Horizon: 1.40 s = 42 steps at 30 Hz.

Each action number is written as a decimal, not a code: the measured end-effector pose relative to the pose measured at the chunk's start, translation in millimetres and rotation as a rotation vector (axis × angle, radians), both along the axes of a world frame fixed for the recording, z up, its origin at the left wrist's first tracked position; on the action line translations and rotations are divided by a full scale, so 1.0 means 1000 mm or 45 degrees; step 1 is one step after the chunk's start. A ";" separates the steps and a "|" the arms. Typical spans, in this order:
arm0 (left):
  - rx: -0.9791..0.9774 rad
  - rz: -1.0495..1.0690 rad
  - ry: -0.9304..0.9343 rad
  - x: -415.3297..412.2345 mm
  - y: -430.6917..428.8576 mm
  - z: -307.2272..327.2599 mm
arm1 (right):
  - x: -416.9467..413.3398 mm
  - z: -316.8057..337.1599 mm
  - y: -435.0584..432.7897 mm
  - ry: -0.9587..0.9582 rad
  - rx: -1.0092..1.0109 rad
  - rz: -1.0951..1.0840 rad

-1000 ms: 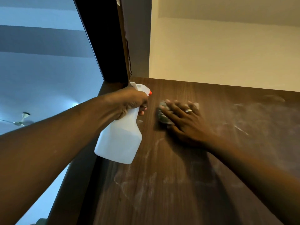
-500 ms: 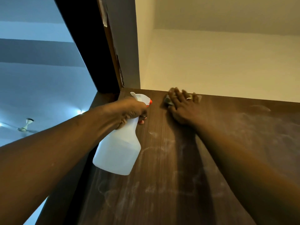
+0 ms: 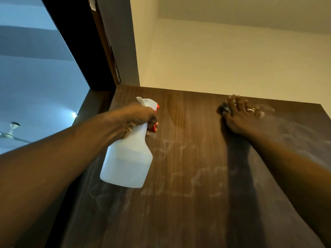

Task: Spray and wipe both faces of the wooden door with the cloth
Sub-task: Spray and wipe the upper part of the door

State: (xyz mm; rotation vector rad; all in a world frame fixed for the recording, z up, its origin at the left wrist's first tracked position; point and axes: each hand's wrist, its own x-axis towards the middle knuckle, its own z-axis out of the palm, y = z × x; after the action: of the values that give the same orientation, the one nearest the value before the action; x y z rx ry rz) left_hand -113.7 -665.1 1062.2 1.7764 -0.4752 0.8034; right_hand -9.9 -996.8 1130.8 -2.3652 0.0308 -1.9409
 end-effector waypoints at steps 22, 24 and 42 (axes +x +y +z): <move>-0.001 0.088 -0.156 -0.018 -0.093 0.006 | 0.003 0.059 -0.057 -0.044 -0.242 0.071; -0.006 0.125 -0.181 -0.018 -0.102 0.008 | 0.002 0.057 -0.058 -0.038 -0.318 0.068; 0.027 0.079 -0.092 -0.012 -0.156 0.011 | 0.005 0.026 -0.024 -0.136 -0.490 0.126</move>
State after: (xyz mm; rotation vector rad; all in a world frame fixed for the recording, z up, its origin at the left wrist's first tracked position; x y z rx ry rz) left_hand -126.0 -821.0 1073.3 1.7939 -0.4798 0.9110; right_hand -5.2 -1020.3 1156.8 -2.4135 -0.4997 -2.1850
